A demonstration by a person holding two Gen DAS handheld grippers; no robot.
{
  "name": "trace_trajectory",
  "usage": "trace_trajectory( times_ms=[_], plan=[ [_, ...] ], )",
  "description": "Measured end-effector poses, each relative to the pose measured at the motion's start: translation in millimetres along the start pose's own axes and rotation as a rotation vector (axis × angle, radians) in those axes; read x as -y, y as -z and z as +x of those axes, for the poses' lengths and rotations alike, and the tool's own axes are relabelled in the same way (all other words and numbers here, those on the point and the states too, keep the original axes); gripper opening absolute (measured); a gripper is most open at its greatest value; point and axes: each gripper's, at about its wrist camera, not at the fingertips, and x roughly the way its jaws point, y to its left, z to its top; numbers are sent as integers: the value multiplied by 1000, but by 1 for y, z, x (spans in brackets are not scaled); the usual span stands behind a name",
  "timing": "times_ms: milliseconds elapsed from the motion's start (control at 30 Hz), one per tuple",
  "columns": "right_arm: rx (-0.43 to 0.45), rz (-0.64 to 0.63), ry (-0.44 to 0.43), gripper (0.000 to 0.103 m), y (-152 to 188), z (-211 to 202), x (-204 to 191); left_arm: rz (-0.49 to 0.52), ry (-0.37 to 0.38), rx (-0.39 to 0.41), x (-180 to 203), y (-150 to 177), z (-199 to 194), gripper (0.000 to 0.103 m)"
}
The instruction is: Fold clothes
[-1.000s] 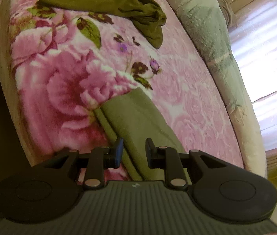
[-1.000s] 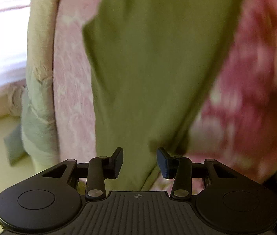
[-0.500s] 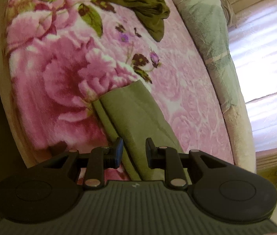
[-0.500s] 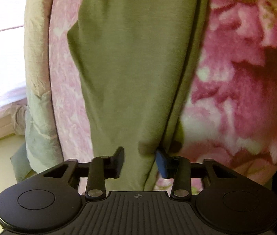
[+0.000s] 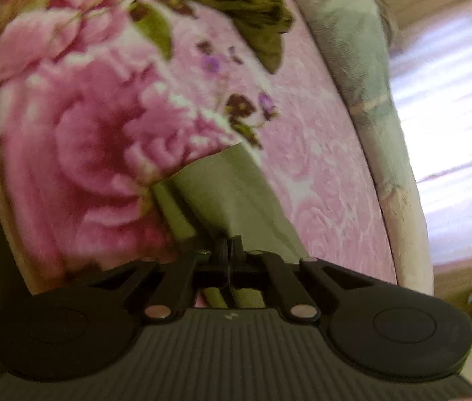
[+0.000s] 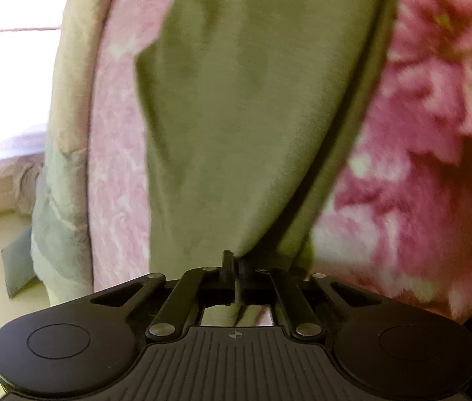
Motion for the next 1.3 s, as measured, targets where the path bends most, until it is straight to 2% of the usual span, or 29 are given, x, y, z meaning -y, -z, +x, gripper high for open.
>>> trace_trajectory(
  times_ms=[133,267,367,467,500,567,600,667,733,867,900,933,1200,1300],
  plan=[
    [12,-47,-17,0,4,-19,-6,78,-2,11,1,-6,-11,0],
    [-1,-90,26,0,9,-27,-1,172,-40,1,2,-4,-8,0],
    [-5,-73,58,0,12,-14,5,238,-89,-1,3,3,3,0],
    [-14,-80,100,1,17,-3,6,256,-139,-5,4,9,11,3],
    [-16,-98,107,4,18,-3,4,263,-154,-2,6,10,10,3],
    [-31,-138,105,30,20,-9,0,281,-177,-5,12,13,5,5],
    [-34,-156,118,48,20,-14,-1,287,-191,-8,15,14,2,5],
    [0,-186,133,48,15,-31,0,296,-207,-21,22,17,-3,5],
    [43,-158,121,48,1,-50,8,318,-197,-42,34,25,-7,5],
    [217,-64,110,47,-44,-99,33,329,-127,-94,65,44,-1,5],
    [246,-52,109,37,-54,-107,38,329,-106,-110,74,51,3,5],
    [273,-40,107,31,-63,-113,42,333,-88,-125,83,57,9,5],
    [486,57,93,32,-134,-164,78,405,15,-226,152,114,53,6],
    [484,46,85,32,-154,-171,89,438,26,-253,169,132,65,6]
  ],
)
